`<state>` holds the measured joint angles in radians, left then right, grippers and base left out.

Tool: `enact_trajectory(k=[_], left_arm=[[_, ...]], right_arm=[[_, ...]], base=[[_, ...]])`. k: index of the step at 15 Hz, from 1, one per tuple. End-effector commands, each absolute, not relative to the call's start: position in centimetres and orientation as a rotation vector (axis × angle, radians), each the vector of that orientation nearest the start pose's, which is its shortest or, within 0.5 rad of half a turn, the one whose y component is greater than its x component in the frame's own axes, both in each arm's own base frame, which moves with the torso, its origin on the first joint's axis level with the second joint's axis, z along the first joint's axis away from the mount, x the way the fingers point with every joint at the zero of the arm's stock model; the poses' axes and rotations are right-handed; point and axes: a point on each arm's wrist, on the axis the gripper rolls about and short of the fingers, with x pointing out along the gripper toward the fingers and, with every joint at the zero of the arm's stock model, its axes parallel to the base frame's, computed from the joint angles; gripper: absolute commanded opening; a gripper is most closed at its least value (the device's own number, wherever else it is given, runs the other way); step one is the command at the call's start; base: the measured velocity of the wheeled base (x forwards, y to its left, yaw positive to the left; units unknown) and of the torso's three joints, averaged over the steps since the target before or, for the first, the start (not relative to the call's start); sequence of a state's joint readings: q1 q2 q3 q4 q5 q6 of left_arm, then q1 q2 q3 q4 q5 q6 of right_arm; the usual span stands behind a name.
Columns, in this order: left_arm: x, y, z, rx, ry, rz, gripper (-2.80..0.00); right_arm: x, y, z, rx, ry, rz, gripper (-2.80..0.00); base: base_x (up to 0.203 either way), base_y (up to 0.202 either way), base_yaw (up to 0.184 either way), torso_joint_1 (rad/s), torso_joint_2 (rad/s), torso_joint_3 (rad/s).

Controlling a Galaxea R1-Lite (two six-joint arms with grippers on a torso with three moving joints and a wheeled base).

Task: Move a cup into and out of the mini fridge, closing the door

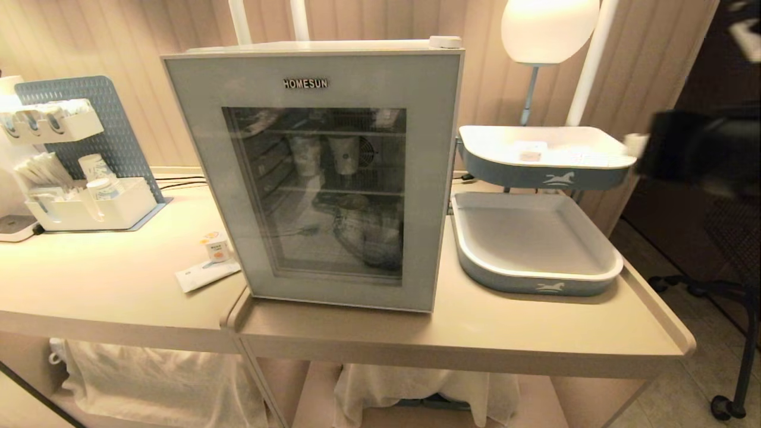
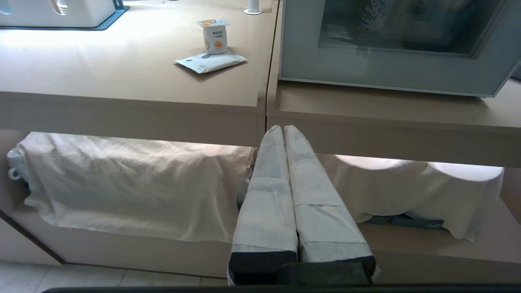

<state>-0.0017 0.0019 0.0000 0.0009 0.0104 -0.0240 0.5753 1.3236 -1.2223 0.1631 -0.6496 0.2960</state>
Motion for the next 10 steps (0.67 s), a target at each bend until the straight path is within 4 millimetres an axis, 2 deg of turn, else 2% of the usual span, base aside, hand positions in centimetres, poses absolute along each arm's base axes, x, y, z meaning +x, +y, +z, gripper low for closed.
enact_trajectory(k=[1, 3, 5, 7, 8, 10], left_arm=[[-2.3, 0.0, 7.5, -0.023, 0.004, 0.009, -2.8], [-2.3, 0.0, 7.5, -0.025, 0.004, 0.009, -2.8], [-2.3, 0.0, 7.5, -0.025, 0.004, 0.009, -2.8], [-2.3, 0.0, 7.5, -0.025, 0.003, 0.009, -2.8], [-2.3, 0.0, 7.5, -0.023, 0.004, 0.009, -2.8], [-2.3, 0.0, 7.5, -0.025, 0.005, 0.008, -2.8]], right_arm=[[9.8, 2.8, 33.7, 0.225, 0.022, -0.299, -2.8], [4.2, -0.6, 30.4, 0.205, -0.039, -0.537, -2.8], [-0.7, -1.7, 26.3, 0.185, -0.091, -0.683, -2.8], [-4.2, -1.8, 22.0, 0.161, -0.144, -0.761, -2.8], [-5.3, -1.7, 20.4, 0.156, -0.171, -0.74, -2.8], [-6.2, -1.2, 17.9, 0.136, -0.211, -0.498, -2.8]], base=[[0.0, 0.0, 0.0, 0.0, 0.0, 0.0], [0.0, 0.0, 0.0, 0.0, 0.0, 0.0], [0.0, 0.0, 0.0, 0.0, 0.0, 0.0], [0.0, 0.0, 0.0, 0.0, 0.0, 0.0], [0.0, 0.0, 0.0, 0.0, 0.0, 0.0], [0.0, 0.0, 0.0, 0.0, 0.0, 0.0]])
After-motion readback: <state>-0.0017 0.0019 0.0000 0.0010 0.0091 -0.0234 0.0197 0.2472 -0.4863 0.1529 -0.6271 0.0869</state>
